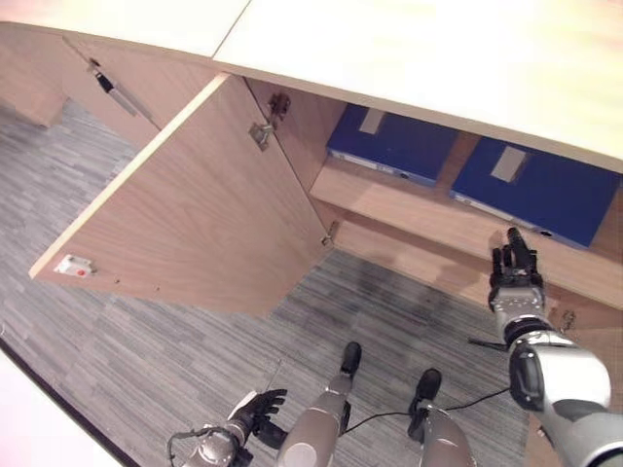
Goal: Put the empty folder in the office cabinet
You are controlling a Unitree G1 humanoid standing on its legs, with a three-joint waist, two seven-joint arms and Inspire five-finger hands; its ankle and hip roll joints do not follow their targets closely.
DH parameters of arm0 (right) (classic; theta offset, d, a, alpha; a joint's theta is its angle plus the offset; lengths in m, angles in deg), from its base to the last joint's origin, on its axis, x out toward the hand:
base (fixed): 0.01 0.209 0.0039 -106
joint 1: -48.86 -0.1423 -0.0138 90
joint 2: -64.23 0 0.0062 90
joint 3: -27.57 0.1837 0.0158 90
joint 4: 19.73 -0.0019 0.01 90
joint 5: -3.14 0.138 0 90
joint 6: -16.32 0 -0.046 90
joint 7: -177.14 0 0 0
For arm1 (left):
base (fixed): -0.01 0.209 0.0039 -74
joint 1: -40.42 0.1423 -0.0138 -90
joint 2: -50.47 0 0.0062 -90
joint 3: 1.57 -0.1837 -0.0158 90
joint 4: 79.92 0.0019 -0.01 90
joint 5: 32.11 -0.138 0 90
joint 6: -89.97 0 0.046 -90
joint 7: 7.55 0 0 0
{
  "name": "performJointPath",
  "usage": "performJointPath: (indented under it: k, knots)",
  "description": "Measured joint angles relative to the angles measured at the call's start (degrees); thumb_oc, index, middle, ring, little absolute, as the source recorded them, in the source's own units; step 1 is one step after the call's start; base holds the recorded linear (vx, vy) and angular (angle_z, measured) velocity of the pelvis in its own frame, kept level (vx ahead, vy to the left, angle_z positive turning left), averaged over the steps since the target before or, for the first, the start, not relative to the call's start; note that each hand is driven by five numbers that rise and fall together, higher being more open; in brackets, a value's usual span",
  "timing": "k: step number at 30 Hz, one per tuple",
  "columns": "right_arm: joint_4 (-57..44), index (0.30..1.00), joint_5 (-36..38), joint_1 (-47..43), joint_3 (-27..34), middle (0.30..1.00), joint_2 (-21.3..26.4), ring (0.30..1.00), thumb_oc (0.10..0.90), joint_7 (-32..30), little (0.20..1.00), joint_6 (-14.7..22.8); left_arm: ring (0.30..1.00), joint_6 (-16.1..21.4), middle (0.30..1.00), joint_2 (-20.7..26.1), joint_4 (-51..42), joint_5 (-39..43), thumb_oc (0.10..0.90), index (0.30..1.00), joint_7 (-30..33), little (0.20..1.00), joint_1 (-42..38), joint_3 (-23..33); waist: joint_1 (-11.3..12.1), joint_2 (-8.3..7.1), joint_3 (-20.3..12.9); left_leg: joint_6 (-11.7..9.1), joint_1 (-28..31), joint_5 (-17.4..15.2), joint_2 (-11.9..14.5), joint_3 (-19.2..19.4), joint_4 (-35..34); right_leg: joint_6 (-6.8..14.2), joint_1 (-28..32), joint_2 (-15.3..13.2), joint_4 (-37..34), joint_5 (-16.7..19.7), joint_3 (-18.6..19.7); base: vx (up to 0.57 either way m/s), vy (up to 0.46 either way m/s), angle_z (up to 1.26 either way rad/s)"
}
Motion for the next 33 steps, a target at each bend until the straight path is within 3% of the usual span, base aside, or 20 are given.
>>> performJointPath:
  k: [3, 4, 5, 7, 8, 12, 16, 18, 23, 29, 33]
  knots:
    - [-7.7, 0.900, -0.2, 4.8, -3.0, 0.900, -3.6, 0.900, 0.800, 0.7, 0.900, 1.5, 0.900, -0.1, 0.900, -1.0, 1.1, 0.0, 0.800, 0.900, 0.4, 0.900, -0.2, 1.5, -1.1, -0.13, 0.0, 0.1, 0.0, 0.0, 0.1, 0.5, 0.0, 0.1, 0.0, 0.2, -0.4, 0.3, 0.4, -0.01, 0.029, -0.07]
    - [-14.0, 0.491, -2.0, 8.8, -6.6, 0.491, -4.5, 0.491, 0.527, 1.1, 0.491, 2.3, 0.900, -0.3, 0.900, -1.5, 2.3, 0.0, 0.800, 0.900, 1.1, 0.900, -0.1, 2.4, -1.8, -0.43, 0.1, 0.4, 0.0, 0.0, 0.1, 0.7, 0.0, 0.1, 0.0, 0.2, -0.6, 0.3, 0.4, 0.00, 0.014, -0.10]
    - [-16.7, 0.300, -3.6, 10.8, -8.3, 0.300, -5.6, 0.300, 0.400, 1.2, 0.300, 2.4, 0.900, -0.5, 0.900, -1.7, 2.8, 0.0, 0.800, 0.900, 1.2, 0.900, -0.2, 2.9, -2.7, -0.97, 0.0, 0.4, 0.0, 0.0, 0.3, 1.0, 0.0, 0.1, -0.1, 0.4, -0.8, 0.5, 0.6, 0.00, 0.032, -0.16]
    - [-24.7, 0.300, -7.5, 17.2, -11.4, 0.300, -9.0, 0.300, 0.400, 0.9, 0.300, 2.1, 0.900, -1.2, 0.900, -1.8, 4.1, 0.0, 0.800, 0.900, 1.4, 0.900, -0.7, 4.9, -4.0, -2.68, 0.0, 0.4, 0.0, -0.3, 0.7, 1.6, 0.0, -0.1, 0.0, 1.0, -1.7, 0.9, 1.2, 0.01, 0.020, -0.15]
    - [-27.5, 0.300, -8.5, 19.4, -11.6, 0.300, -9.5, 0.300, 0.400, 0.9, 0.300, 2.2, 0.900, -1.3, 0.900, -1.9, 4.4, 0.0, 0.800, 0.900, 1.4, 0.900, -0.9, 5.3, -4.0, -2.72, 0.0, 0.4, 0.0, -0.3, 0.7, 1.5, 0.0, -0.1, 0.0, 1.0, -1.7, 0.9, 1.2, 0.01, 0.004, -0.05]
    - [-34.8, 0.300, -19.2, 25.8, -13.8, 0.300, -8.0, 0.300, 0.400, 0.1, 0.300, 2.1, 0.900, -1.2, 0.900, -2.7, 6.3, 0.0, 0.800, 0.900, 1.5, 0.900, -1.8, 8.1, -5.2, -3.98, 0.3, 0.4, 0.0, -0.3, 0.7, 2.1, -0.3, 0.2, 0.1, 1.1, -2.6, 1.4, 1.7, 0.01, 0.004, -0.06]
    - [-39.6, 0.300, -34.4, 26.9, -14.2, 0.300, -2.1, 0.300, 0.400, -3.7, 0.300, 1.8, 0.900, -1.2, 0.900, -3.2, 7.0, -0.3, 0.800, 0.900, 2.5, 0.900, -2.7, 9.9, -6.9, -5.17, 0.8, 0.4, 0.5, -0.4, 0.9, 2.7, -1.1, 0.3, 1.0, 1.5, -4.8, 2.9, 1.9, 0.02, -0.009, -0.07]
    - [-43.3, 0.300, -48.6, 27.0, -14.2, 0.300, 6.0, 0.300, 0.400, -7.0, 0.300, 1.0, 0.900, -1.2, 0.900, -3.4, 7.4, -1.2, 0.800, 0.900, 2.6, 0.900, -2.9, 11.1, -6.8, -5.69, 1.2, 0.4, 1.2, 0.3, 0.9, 3.0, -2.3, 0.6, 1.6, 1.6, -6.1, 3.7, 2.1, 0.00, -0.007, -0.08]
    - [-42.2, 0.300, -64.4, 22.6, -12.3, 0.300, 10.4, 0.300, 0.400, -13.1, 0.300, -0.3, 0.900, -0.9, 0.900, -3.1, 7.9, -1.3, 0.800, 0.900, 2.6, 0.900, -2.9, 10.9, -7.1, -6.10, 1.6, 0.5, 1.9, 0.6, 1.1, 3.2, -3.4, 0.6, 2.7, 2.1, -8.3, 4.6, 2.1, 0.00, -0.007, -0.03]
    - [-33.6, 0.300, -68.7, 15.4, -13.9, 0.300, 11.1, 0.300, 0.400, -13.0, 0.300, -2.2, 0.900, 0.3, 0.900, -2.8, 6.0, -1.4, 0.800, 0.900, 2.4, 0.900, -2.7, 10.1, -5.7, -5.86, 3.2, 0.9, 2.1, 1.0, 1.3, 3.2, -4.0, 0.6, 3.1, 2.4, -9.2, 4.7, 2.0, 0.00, 0.000, 0.00]
    - [-24.1, 0.300, -68.7, 8.5, -17.0, 0.300, 15.1, 0.300, 0.400, -12.8, 0.300, -4.8, 0.900, 1.5, 0.900, -2.8, 3.9, -1.4, 0.800, 0.900, 2.1, 0.900, -2.9, 8.7, -3.2, -4.72, 5.3, 0.9, 2.0, 1.0, 1.3, 2.9, -4.0, 0.4, 3.4, 2.4, -9.5, 4.9, 1.8, -0.01, -0.010, 0.03]
